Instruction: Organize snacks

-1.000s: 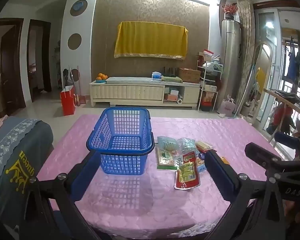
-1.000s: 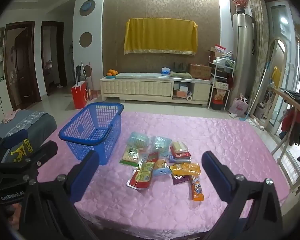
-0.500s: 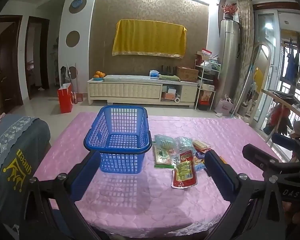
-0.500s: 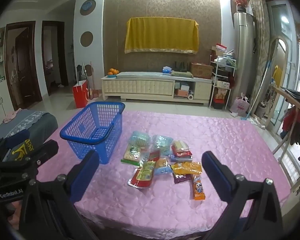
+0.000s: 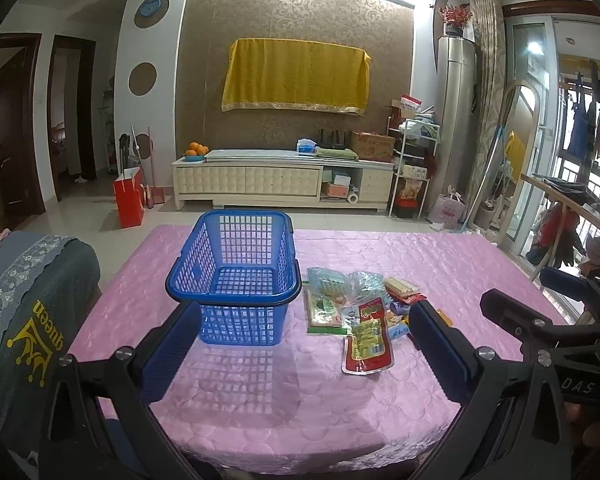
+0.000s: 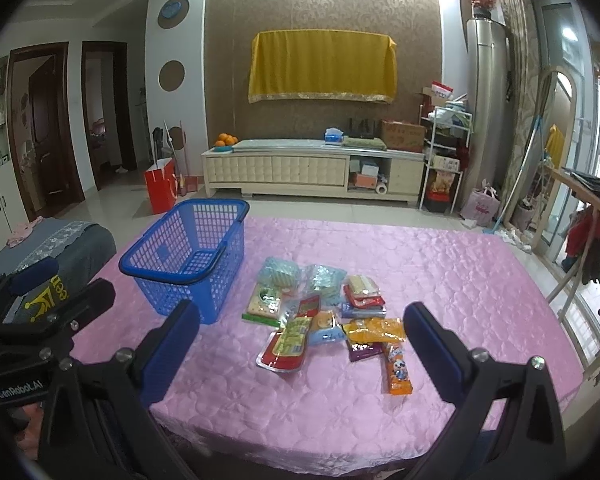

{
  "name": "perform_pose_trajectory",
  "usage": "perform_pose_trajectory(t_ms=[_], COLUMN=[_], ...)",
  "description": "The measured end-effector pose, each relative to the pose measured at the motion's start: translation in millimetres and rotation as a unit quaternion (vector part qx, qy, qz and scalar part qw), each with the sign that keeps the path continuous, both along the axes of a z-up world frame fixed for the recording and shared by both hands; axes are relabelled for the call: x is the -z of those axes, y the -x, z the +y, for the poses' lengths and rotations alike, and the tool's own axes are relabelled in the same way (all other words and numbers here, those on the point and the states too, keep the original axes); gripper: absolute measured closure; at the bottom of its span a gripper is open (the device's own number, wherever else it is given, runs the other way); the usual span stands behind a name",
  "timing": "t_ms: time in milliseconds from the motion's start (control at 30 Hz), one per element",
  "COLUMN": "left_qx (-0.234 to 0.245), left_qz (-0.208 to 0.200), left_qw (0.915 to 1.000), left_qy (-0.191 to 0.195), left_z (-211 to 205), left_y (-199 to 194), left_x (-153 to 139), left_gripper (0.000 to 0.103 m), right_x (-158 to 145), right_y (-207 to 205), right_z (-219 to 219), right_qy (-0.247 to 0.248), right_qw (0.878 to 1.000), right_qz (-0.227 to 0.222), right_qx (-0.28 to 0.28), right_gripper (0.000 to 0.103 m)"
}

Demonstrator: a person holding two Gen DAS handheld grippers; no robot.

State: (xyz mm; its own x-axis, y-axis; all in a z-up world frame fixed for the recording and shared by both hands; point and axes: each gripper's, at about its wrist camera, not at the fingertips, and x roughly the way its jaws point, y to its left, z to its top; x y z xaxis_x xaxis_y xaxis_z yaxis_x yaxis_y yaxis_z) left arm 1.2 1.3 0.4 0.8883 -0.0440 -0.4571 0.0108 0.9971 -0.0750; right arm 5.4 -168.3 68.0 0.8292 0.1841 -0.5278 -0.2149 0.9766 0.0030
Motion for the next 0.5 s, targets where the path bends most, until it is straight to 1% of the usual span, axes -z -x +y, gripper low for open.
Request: perform_pose_trajectory(t_ms=[500], left_qx=[-0.001], left_qz=[0.005], left_qw=[1.0], left_qy=[0.001], left_z=[1.7], left_y=[-0.5], left_x=[0.0], left_gripper=[0.0], right_x=[-1.6], right_y=[0.5], right_z=[0.6], right_qy=[0.004], right_qw=[1.0], right_qz=[-0.003], right_qx=[-0.001], right_gripper=[0.0])
